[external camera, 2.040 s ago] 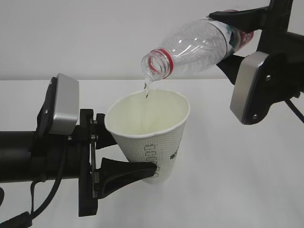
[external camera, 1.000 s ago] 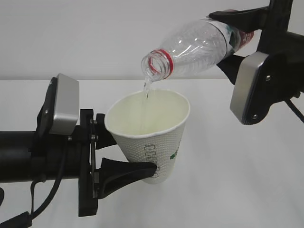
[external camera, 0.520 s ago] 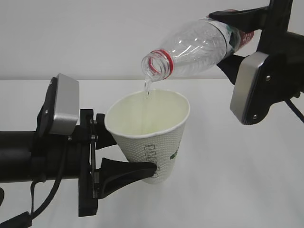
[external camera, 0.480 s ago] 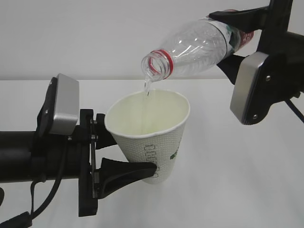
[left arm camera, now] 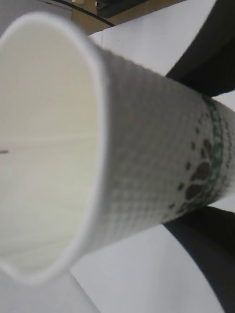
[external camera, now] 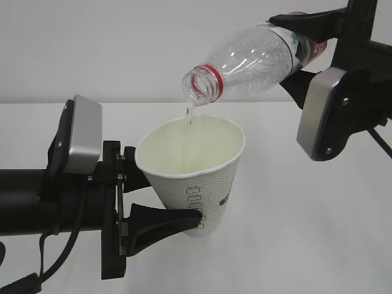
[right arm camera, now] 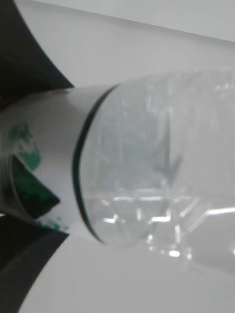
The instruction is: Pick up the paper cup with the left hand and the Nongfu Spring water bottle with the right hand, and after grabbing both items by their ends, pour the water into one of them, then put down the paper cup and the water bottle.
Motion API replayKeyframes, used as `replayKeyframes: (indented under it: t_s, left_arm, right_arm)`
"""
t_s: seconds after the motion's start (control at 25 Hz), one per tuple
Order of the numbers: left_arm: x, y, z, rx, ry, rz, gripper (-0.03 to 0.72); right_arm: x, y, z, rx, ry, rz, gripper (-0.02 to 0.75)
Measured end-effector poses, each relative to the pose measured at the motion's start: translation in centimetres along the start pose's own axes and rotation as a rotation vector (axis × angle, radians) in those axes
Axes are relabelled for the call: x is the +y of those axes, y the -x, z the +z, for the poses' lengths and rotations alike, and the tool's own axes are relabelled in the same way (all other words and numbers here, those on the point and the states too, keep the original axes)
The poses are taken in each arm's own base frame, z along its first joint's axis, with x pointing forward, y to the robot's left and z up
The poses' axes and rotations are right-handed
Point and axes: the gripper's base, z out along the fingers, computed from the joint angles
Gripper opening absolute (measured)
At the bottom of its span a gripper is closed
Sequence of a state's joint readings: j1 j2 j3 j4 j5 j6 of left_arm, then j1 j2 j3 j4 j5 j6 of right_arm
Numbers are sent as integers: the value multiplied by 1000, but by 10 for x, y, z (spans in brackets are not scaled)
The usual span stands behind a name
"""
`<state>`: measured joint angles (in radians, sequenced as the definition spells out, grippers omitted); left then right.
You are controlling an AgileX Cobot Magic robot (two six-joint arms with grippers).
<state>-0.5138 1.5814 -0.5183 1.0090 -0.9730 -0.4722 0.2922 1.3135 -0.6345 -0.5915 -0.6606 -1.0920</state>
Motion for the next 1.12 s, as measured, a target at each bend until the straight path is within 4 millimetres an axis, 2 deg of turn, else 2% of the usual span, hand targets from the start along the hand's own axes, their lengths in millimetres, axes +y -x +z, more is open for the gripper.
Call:
replayKeyframes:
  t_s: [1.12]
  left_arm:
    - [0, 0, 0, 0, 0, 0, 464]
  right_arm:
    - [0, 0, 0, -2, -5, -5, 451]
